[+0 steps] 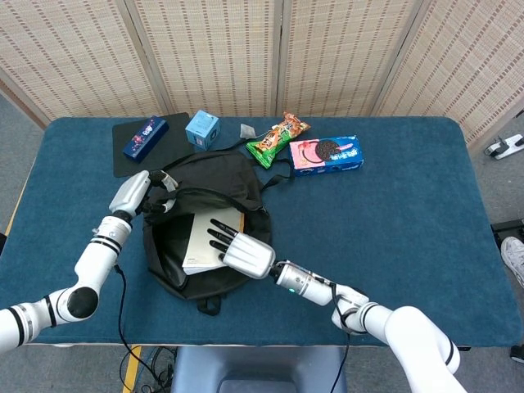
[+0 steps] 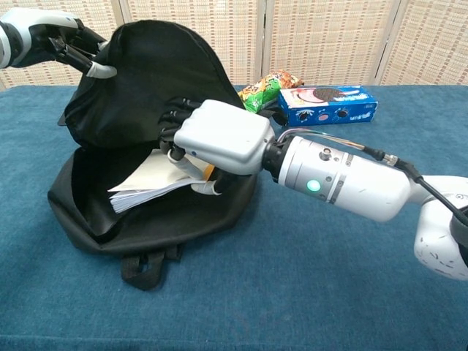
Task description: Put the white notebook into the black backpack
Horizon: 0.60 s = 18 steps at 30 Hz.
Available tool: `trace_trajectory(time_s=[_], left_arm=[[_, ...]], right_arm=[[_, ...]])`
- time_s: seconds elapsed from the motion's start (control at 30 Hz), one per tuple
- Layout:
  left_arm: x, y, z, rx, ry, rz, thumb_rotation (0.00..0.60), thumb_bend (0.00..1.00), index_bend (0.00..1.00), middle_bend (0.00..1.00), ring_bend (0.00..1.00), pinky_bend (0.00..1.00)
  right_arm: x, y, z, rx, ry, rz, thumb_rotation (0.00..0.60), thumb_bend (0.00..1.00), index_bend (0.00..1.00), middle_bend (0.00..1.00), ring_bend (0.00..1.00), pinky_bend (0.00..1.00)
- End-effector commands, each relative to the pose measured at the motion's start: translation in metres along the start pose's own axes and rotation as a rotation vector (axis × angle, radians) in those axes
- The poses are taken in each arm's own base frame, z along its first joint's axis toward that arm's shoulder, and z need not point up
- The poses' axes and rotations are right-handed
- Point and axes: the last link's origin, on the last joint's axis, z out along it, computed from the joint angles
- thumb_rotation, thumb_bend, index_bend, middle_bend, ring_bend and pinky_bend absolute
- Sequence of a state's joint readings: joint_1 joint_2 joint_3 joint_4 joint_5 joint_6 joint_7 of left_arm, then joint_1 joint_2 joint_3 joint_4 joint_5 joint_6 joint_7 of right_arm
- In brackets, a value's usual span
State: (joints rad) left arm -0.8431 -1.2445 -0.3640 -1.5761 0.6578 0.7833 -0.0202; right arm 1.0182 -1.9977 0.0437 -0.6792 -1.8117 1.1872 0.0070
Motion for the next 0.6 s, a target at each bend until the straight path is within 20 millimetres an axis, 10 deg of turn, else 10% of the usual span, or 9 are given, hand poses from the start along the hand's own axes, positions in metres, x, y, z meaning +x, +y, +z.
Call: trace_trajectory(time_s=[0.03,0.23,0.43,0.6], left_arm=[[0.001,0.000,-0.001,0.000,-0.005,-0.005,0.600,0.58,0.79,0.37,0.35,0.25],[0.002,0.000,-0.002,0.002,-0.012,-0.002,0.600,0.58,0.79,0.37,0.35,0.25],[0.003,-0.001,-0.003,0.005,-0.014,0.006,0.600,0.58,0.79,0.37,0.35,0.25],[0.001,-0.002,-0.005,0.005,-0.018,0.007,0.600,0.57,0.78,0.37,0.35,0.25]], right_arm=[[-0.004,0.002,0.003,-0.025,-0.014,-0.017,0.600,0.49,0.68,0.30,0.11,0.00],[-0.010,0.006,0.005,-0.081,-0.037,-0.040,0.600,0.40,0.64,0.30,0.11,0.00],[-0.014,0.004,-0.004,-0.121,-0.054,-0.016,0.600,0.03,0.23,0.24,0.06,0.00],[-0.007,0.008,-0.024,-0.120,-0.052,0.001,0.600,0.00,0.05,0.15,0.02,0.00]])
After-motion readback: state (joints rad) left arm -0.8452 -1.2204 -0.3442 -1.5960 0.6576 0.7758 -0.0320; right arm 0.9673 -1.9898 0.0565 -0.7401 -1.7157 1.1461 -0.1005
